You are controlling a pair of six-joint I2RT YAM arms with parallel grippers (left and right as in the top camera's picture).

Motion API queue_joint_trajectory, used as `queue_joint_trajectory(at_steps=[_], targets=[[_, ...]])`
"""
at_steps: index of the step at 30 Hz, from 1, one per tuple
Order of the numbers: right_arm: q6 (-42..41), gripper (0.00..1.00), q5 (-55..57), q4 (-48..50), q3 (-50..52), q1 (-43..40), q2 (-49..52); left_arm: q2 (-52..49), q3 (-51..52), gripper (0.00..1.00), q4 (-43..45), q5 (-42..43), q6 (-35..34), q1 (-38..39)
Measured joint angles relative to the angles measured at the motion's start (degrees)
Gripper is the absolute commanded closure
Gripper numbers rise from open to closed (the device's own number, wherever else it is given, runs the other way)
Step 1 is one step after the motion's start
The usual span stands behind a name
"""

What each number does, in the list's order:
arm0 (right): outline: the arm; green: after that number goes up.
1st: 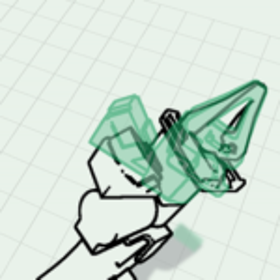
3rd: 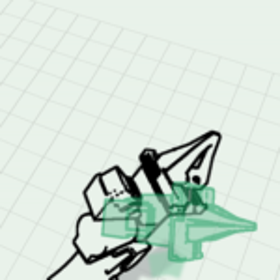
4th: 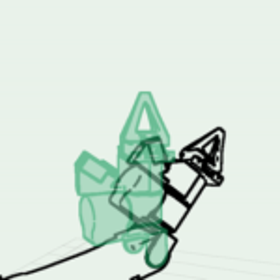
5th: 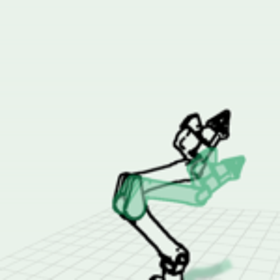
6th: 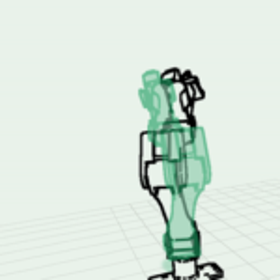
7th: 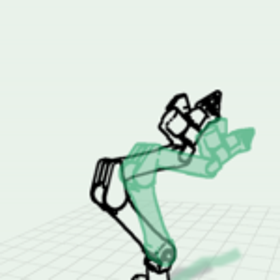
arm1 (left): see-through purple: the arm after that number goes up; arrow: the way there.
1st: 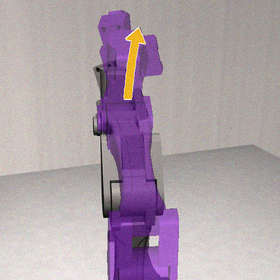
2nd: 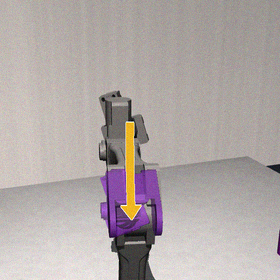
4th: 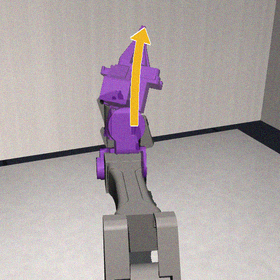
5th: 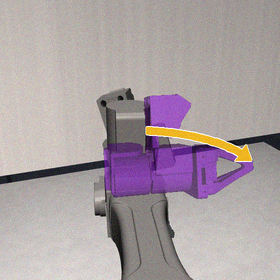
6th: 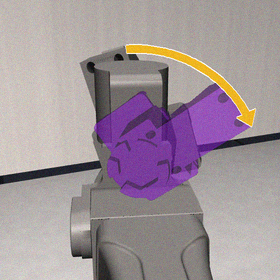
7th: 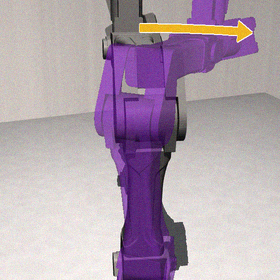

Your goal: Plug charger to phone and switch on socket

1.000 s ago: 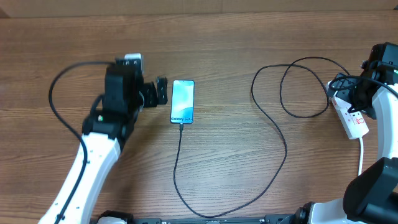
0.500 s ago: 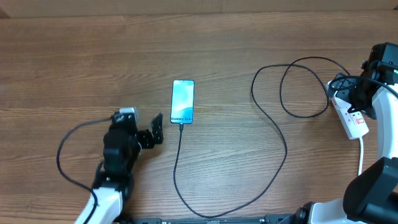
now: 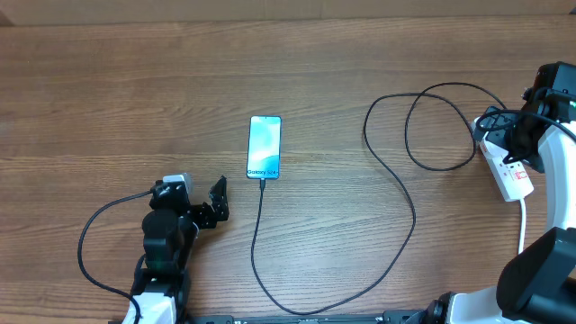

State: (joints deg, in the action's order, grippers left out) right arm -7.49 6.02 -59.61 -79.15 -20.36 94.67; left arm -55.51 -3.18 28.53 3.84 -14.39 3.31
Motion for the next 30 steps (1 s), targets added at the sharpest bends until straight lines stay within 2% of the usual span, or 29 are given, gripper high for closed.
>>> queue_joint_trajectory(at_steps=[8, 20, 25, 30], targets=[[0.0, 0.00, 0.0, 0.0, 0.0, 0.0, 0.0, 4.4, 2.3, 0.00, -1.7, 0.2, 0.0, -0.9], [0.0, 0.00, 0.0, 0.0, 0.0, 0.0, 0.0, 13.3, 2.6, 0.00, -11.9, 0.2, -0.1, -0.9], [0.0, 0.00, 0.0, 0.0, 0.0, 0.0, 0.0, 19.1, 2.7, 0.00, -18.6, 0.3, -0.1, -0.9], [0.0, 0.00, 0.0, 0.0, 0.0, 0.0, 0.0, 30.0, 2.7, 0.00, -30.6, 0.4, -0.2, -0.9]])
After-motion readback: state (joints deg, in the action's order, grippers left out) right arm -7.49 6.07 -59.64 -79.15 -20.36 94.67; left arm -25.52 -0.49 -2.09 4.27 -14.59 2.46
